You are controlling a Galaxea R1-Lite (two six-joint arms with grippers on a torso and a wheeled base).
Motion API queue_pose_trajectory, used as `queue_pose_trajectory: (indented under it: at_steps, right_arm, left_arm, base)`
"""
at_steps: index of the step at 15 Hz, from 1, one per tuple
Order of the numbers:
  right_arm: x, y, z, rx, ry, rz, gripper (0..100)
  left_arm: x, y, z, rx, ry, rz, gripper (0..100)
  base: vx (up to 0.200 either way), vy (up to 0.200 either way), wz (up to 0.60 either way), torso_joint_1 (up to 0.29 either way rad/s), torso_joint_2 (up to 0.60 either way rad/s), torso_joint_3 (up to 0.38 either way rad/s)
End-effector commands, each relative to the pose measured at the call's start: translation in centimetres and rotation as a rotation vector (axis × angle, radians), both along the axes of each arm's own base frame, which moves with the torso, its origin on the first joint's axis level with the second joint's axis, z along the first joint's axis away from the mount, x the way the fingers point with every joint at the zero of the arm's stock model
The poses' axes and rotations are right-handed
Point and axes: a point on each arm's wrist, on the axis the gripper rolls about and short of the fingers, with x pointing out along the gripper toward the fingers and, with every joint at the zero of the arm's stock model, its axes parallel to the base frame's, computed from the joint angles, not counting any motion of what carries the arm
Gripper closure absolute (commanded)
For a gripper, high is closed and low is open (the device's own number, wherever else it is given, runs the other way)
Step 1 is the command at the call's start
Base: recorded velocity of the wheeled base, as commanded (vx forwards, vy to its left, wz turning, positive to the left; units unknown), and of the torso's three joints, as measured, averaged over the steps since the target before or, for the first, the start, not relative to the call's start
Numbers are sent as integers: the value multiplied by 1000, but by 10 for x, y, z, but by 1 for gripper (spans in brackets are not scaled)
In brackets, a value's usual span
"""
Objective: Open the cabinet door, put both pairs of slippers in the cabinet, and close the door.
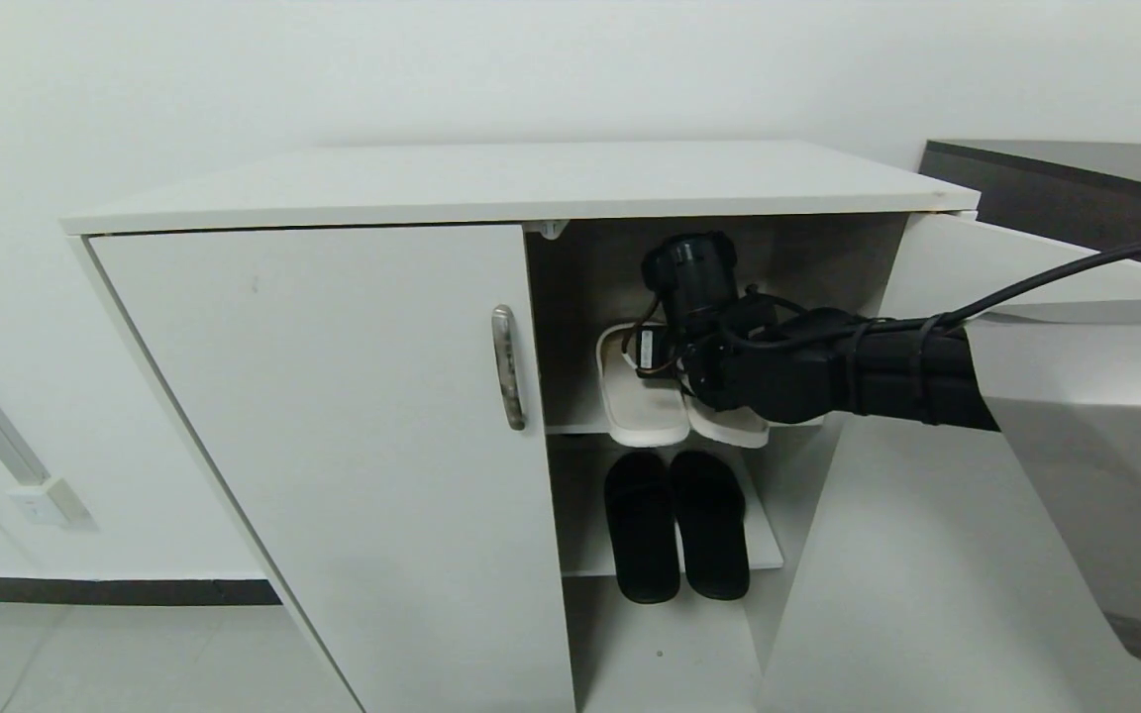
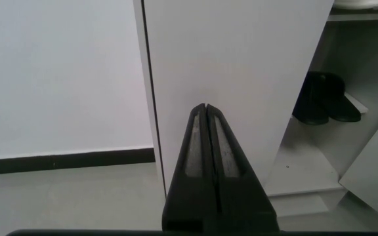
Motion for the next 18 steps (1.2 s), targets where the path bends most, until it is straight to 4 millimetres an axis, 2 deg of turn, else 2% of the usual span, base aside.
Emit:
queue_pose_trajectory:
  at_steps: [1, 8, 15, 16, 18]
  right_arm:
    - [8, 0, -7, -15, -16, -2, 100]
    - [19, -2, -13, -56, -61, -1, 100]
    - [19, -1, -13, -51, -71, -3, 100]
    - [19, -1, -13, -51, -71, -3, 0]
    - [19, -2, -13, -61, -64, -14, 0]
  left_arm:
    - [0, 0, 0, 0, 1, 0, 100]
    - [0, 0, 0, 0, 1, 0, 100]
    - [0, 0, 0, 0, 1, 0, 100]
    - [0, 0, 0, 0, 1, 0, 100]
    - [0, 0, 0, 0, 1, 0, 100]
  base:
    - [0, 0, 0, 0, 0, 0]
    - [0, 0, 0, 0, 0, 0]
    - [0, 0, 0, 0, 0, 0]
    - [0, 0, 0, 0, 0, 0]
    - [0, 0, 0, 0, 0, 0]
